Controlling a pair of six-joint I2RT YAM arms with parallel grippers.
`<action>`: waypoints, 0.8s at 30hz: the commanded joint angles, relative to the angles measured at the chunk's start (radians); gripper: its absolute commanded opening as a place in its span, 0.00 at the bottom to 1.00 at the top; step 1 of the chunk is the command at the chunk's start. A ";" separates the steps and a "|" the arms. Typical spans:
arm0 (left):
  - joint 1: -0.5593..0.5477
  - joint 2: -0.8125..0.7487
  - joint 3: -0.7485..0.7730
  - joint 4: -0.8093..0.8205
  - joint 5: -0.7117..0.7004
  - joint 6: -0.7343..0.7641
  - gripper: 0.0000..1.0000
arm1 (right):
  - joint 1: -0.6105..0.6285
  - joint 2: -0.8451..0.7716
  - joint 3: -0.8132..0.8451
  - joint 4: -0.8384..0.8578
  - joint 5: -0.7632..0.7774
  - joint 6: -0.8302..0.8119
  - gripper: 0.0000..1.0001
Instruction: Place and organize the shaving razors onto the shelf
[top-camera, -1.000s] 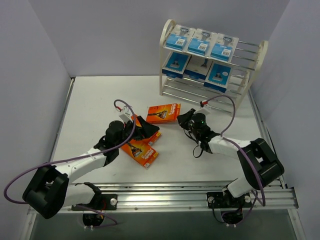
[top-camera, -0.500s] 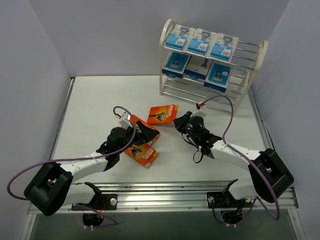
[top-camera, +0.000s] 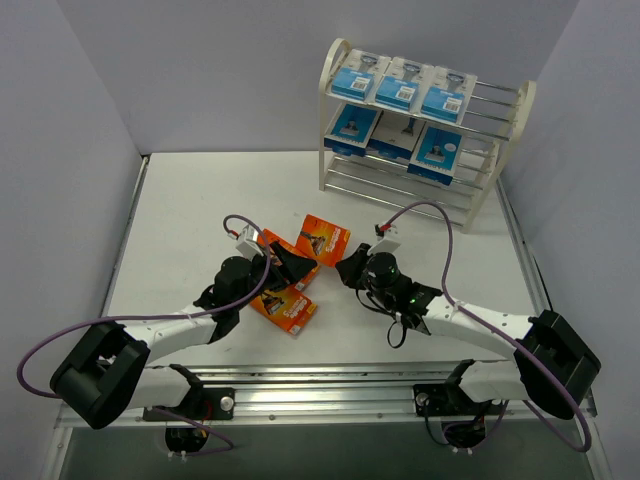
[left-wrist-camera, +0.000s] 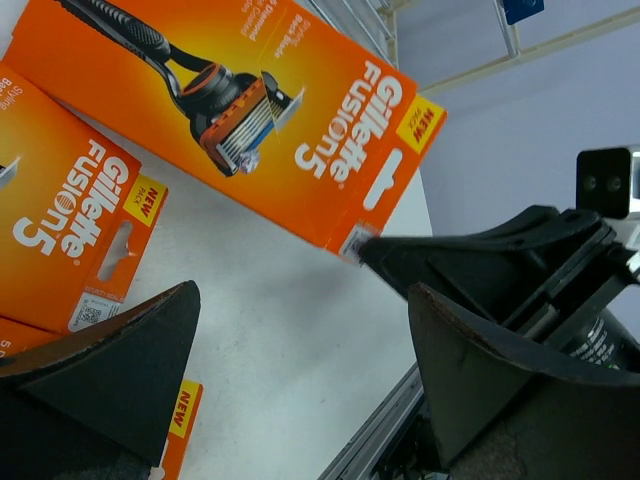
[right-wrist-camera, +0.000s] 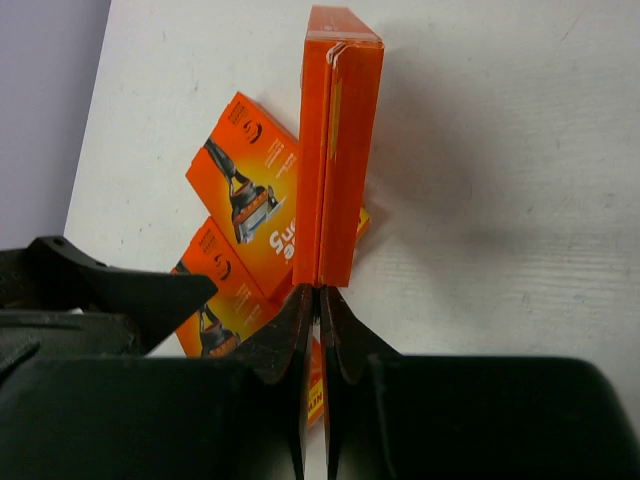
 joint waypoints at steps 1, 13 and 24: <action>-0.003 -0.018 -0.013 0.055 -0.017 0.004 0.94 | 0.073 -0.042 -0.031 -0.017 0.042 0.022 0.01; 0.000 -0.054 -0.036 0.021 -0.045 0.005 0.94 | 0.174 -0.062 -0.055 0.005 0.036 0.051 0.24; -0.001 -0.057 -0.049 0.021 -0.029 0.013 0.94 | -0.023 -0.126 0.048 -0.208 -0.019 -0.113 0.53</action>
